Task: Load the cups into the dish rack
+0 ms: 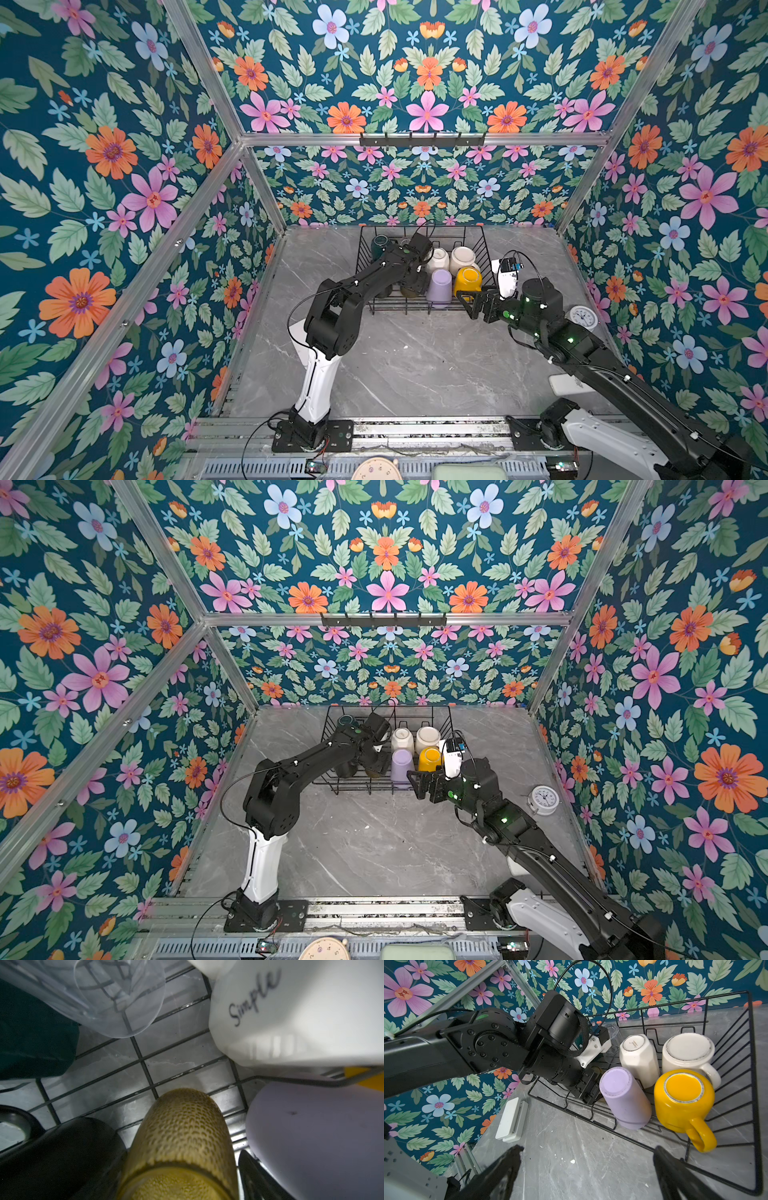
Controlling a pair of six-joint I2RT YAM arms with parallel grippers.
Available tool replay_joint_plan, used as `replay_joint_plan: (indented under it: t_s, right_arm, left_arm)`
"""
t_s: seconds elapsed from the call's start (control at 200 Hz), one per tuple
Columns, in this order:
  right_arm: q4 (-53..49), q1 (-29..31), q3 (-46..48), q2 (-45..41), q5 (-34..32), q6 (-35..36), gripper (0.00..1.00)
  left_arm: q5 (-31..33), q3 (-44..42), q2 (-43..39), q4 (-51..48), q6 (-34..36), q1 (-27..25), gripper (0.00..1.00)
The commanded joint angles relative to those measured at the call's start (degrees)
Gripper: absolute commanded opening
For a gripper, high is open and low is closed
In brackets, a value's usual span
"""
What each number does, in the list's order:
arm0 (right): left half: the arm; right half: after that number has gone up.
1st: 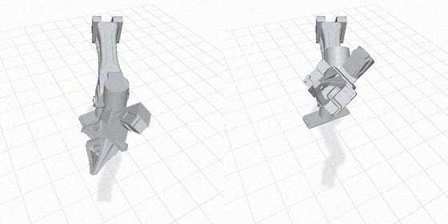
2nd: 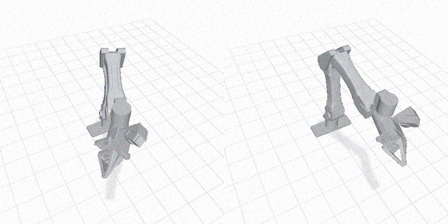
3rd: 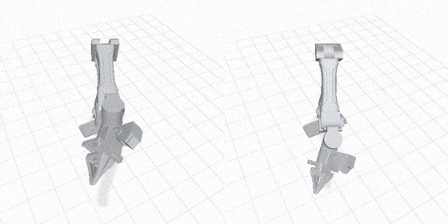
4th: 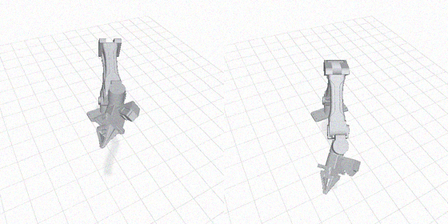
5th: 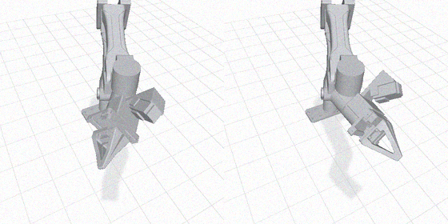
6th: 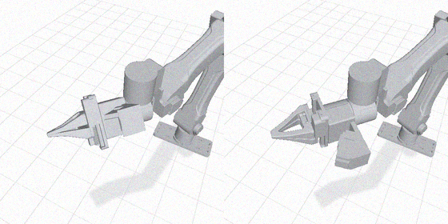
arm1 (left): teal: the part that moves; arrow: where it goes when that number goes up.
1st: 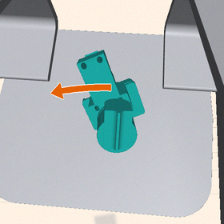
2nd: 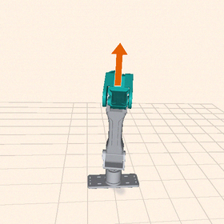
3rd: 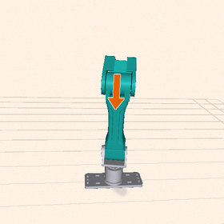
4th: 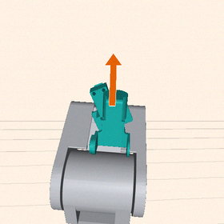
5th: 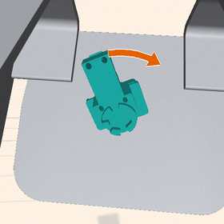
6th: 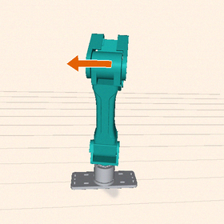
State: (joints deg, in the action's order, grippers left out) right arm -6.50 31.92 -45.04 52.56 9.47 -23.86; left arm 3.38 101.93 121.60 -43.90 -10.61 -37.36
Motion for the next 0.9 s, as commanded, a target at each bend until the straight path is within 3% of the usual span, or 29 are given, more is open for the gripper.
replay_joint_plan:
  t_s: [0.0, 0.38, 0.63, 0.785, 0.9]
  right_arm:
    - [0.5, 0.0, 0.0, -0.2, 0.2, 0.0, 0.99]
    - [-0.4, 0.0, -0.8, 0.1, -0.3, 0.7, 0.99]
    - [-1.7, -0.2, -1.3, 0.9, -1.4, 1.7, 0.99]
    - [-2.0, -0.5, -2.0, 2.5, -2.6, 3.1, 0.99]
    - [-2.3, -1.5, -2.8, 3.8, -3.6, 4.5, 0.99]
  left_arm:
    - [0.8, 0.1, -0.4, -0.2, -0.6, 0.1, 0.84]
    - [-1.1, -5.0, -8.0, 8.3, -2.1, 0.9, 0.83]
    - [2.1, -23.5, -25.3, 29.3, -4.6, 3.5, 0.88]
    - [4.3, -38.0, -38.6, 46.0, -2.3, 3.8, 0.93]
    - [8.6, -46.0, -46.5, 53.1, -1.6, 4.1, 0.99]
